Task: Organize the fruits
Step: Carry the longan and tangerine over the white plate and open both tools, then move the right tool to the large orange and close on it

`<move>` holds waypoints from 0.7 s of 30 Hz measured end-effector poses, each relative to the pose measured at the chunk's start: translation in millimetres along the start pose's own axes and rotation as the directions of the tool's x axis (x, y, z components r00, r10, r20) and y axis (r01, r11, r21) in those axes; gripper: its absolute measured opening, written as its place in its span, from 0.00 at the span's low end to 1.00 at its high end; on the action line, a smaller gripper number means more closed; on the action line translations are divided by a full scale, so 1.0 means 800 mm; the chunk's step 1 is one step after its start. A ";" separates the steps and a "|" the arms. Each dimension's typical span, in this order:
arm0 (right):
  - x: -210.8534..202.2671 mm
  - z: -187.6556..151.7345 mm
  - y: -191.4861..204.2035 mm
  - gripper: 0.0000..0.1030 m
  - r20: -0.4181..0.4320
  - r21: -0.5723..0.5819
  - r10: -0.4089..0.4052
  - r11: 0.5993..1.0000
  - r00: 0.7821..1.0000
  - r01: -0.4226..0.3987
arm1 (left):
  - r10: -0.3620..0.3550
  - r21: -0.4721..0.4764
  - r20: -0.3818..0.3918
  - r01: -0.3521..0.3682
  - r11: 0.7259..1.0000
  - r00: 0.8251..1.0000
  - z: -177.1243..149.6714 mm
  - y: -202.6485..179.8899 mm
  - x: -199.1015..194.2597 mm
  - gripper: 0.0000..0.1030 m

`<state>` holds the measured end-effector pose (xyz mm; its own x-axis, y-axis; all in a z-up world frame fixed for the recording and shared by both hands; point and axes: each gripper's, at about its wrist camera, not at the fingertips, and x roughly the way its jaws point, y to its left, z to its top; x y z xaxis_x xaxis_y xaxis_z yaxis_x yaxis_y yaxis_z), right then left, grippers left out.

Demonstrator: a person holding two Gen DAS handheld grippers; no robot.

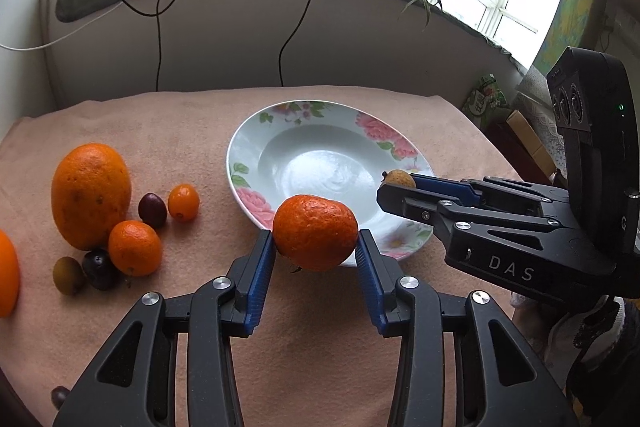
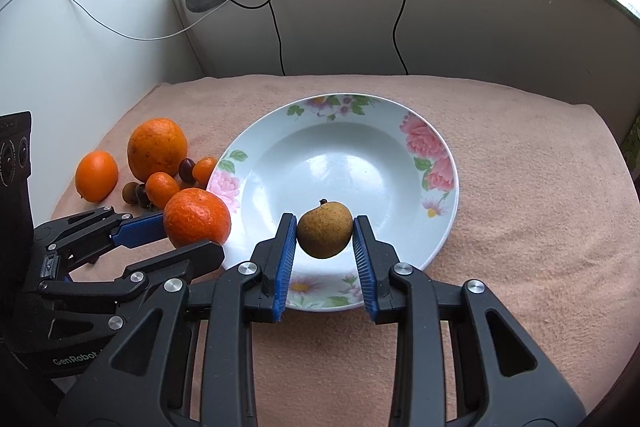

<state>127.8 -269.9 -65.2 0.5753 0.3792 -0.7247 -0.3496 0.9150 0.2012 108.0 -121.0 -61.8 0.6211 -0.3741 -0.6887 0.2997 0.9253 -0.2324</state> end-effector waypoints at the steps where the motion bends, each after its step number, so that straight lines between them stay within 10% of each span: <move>1: 0.000 0.000 0.000 0.30 -0.001 -0.002 -0.001 1.000 1.000 0.001 | 0.000 -0.001 -0.001 0.000 1.000 1.000 0.000 0.000 0.000 0.39; 7: -0.008 0.002 0.000 0.59 0.023 0.006 -0.017 1.000 1.000 0.017 | 0.009 -0.006 0.014 -0.009 1.000 1.000 -0.001 0.003 -0.006 0.52; 21: -0.015 0.007 0.000 0.82 0.023 0.021 -0.039 0.999 0.999 0.038 | 0.020 -0.037 0.041 -0.019 0.999 0.999 -0.008 0.014 -0.024 0.79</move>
<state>125.1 -273.5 -52.9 0.6056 0.3466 -0.7163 -0.3121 0.9315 0.1869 94.6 -102.8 -55.4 0.6565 -0.3576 -0.6642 0.2611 0.9338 -0.2447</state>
